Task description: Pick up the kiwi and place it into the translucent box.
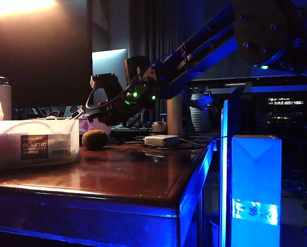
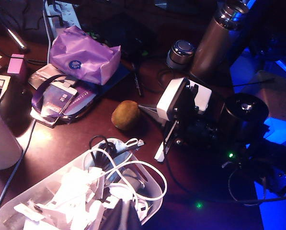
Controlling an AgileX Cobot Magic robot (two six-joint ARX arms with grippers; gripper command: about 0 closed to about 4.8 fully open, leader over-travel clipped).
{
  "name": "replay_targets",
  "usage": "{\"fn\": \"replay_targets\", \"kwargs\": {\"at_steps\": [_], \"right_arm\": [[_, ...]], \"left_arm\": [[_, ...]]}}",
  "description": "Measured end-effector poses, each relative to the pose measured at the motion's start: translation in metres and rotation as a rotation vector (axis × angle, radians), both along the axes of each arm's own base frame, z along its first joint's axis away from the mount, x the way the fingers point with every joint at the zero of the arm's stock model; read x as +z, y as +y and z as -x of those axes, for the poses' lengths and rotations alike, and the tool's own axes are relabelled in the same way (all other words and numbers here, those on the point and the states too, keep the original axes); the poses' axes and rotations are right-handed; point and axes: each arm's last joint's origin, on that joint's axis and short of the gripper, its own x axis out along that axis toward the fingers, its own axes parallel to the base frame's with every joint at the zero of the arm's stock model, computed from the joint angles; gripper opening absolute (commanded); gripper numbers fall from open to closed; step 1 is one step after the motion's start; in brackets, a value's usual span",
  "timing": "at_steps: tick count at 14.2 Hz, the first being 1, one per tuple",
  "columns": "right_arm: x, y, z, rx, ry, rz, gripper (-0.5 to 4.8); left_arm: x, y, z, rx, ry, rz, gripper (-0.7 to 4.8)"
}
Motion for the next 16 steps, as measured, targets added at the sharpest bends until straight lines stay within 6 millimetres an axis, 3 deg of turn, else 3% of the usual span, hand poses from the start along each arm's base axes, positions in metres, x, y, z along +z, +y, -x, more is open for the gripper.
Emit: {"fn": "replay_targets", "kwargs": {"at_steps": [3,6,10,12,13,16], "right_arm": [[-0.02,0.002,-0.001,0.021,0.044,0.004,-0.01],[-0.024,0.002,-0.001,0.018,0.079,0.011,-0.01],[-0.004,-0.001,0.004,0.014,0.175,0.083,-0.01],[0.023,-0.004,0.006,-0.005,0.138,0.07,-0.01],[0.05,-0.007,0.01,-0.016,0.097,0.048,-0.01],[0.129,-0.022,0.026,-0.058,-0.031,-0.027,-0.01]], "left_arm": [[0.0,0.0,0.0,0.0,0.005,0.0,-0.03],[-0.001,0.0,0.001,0.0,0.018,0.001,-0.03],[-0.002,0.0,0.001,0.0,0.022,0.001,-0.03],[-0.002,0.0,-0.001,0.004,0.013,-0.015,-0.03],[-0.003,0.001,-0.009,0.018,-0.007,-0.026,-0.03],[-0.026,-0.008,-0.061,0.002,-0.03,-0.018,-0.03]]}}
